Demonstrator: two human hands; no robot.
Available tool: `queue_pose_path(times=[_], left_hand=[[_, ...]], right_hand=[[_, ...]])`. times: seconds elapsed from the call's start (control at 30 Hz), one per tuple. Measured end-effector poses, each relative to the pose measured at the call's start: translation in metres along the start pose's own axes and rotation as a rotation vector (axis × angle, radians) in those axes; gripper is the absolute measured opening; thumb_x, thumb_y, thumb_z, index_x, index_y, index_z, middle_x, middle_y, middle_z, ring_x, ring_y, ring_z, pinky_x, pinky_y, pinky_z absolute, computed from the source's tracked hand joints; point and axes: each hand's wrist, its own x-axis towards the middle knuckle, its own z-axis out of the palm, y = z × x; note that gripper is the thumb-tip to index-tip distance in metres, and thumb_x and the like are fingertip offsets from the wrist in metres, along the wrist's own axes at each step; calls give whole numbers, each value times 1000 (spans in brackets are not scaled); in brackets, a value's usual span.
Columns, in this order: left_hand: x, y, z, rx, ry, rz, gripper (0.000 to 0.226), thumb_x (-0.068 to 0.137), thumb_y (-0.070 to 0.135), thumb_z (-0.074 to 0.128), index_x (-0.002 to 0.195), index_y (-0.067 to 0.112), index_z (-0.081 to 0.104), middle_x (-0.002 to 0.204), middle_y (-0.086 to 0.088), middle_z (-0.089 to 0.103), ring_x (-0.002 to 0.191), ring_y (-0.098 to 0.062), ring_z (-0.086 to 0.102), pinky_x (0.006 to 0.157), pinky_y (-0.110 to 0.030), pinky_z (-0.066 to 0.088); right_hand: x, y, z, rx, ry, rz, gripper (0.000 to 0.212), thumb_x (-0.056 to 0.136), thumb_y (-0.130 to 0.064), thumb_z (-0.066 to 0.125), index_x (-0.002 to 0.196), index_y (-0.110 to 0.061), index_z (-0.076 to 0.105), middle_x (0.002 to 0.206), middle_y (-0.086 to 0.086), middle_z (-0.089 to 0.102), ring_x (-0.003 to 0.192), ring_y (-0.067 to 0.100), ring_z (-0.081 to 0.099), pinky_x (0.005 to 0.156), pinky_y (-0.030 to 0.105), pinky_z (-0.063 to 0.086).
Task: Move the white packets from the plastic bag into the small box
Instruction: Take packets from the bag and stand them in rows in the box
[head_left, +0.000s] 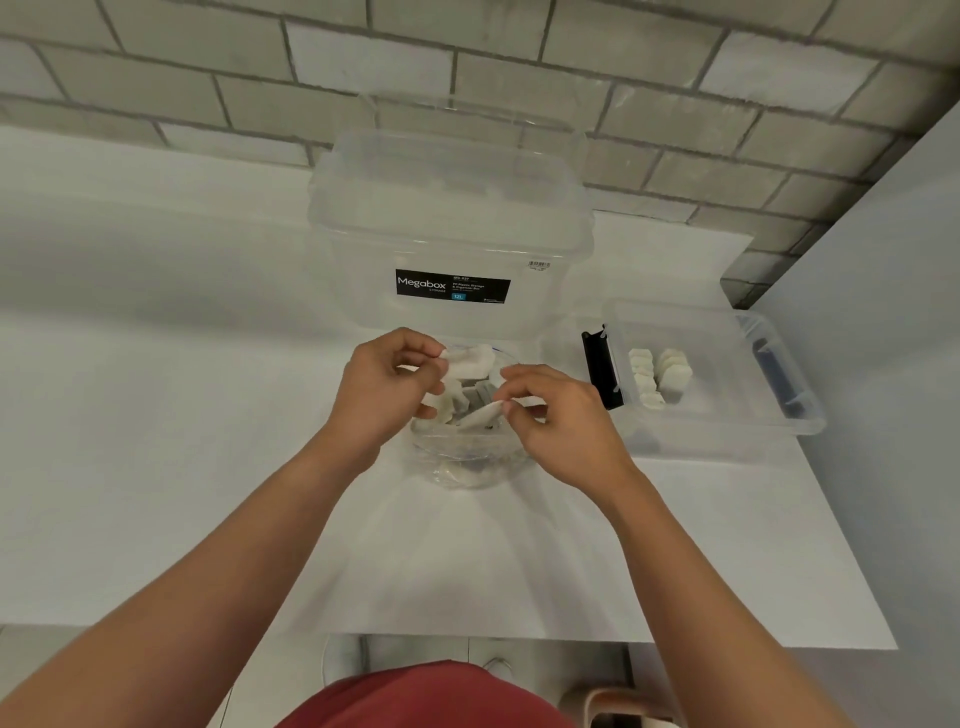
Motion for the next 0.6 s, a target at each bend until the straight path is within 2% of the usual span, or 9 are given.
queue_pose_path(times=[0.03,0.1,0.17,0.23,0.3,0.4,0.5,0.6], left_hand=[[-3,1,2,-63,2,-11,7,89,8,70,92,15,69,91,-9,70,77,-19,72,57,-31,57],[-8,2,8,-159,-2,-18,8,89,6,70,92,14,69,86,-10,70,75,-17,68,53,-27,52],[-12,2,13,-212,-11,-18,9,89,6,70,92,14,69,81,-7,70,72,-14,65,52,-26,49],[-13,2,15,-224,-26,-21,9,88,5,71,91,14,69,79,-5,71,70,-14,64,53,-26,49],[-13,2,15,-170,-53,-19,10,87,8,73,94,14,69,83,-5,73,71,-13,64,56,-28,50],[-10,4,11,-18,-57,67,19,86,16,76,102,24,70,99,8,73,78,-6,65,65,-25,54],[-7,16,6,124,-110,227,25,87,24,75,110,33,70,104,12,71,81,-2,65,70,-15,51],[-3,29,7,284,-221,345,20,87,31,75,107,33,74,100,14,72,84,-5,67,66,-10,48]], right_hand=[[1,-3,1,60,3,24,17,93,-11,67,98,-22,79,123,-16,67,112,-1,62,88,14,53],[4,-8,3,194,21,50,17,91,-10,69,95,-24,79,120,-20,68,112,-1,64,89,19,54],[7,-11,4,303,55,75,18,90,-6,70,93,-22,78,114,-16,72,105,4,69,88,27,57],[11,-14,3,316,98,80,17,90,-5,70,95,-18,79,105,-11,75,97,6,71,85,27,57],[12,-15,-2,226,116,21,17,91,-5,69,97,-18,79,100,-10,75,92,6,71,86,24,56],[13,-13,-16,-56,53,-160,19,91,-4,66,98,-17,78,96,-12,72,86,4,67,83,17,52],[15,-13,-29,-327,-41,-302,20,90,-6,62,98,-17,77,97,-9,71,82,11,65,77,29,53],[17,-17,-36,-454,-111,-381,20,89,-5,61,98,-16,76,99,-5,71,83,21,68,73,39,56]])
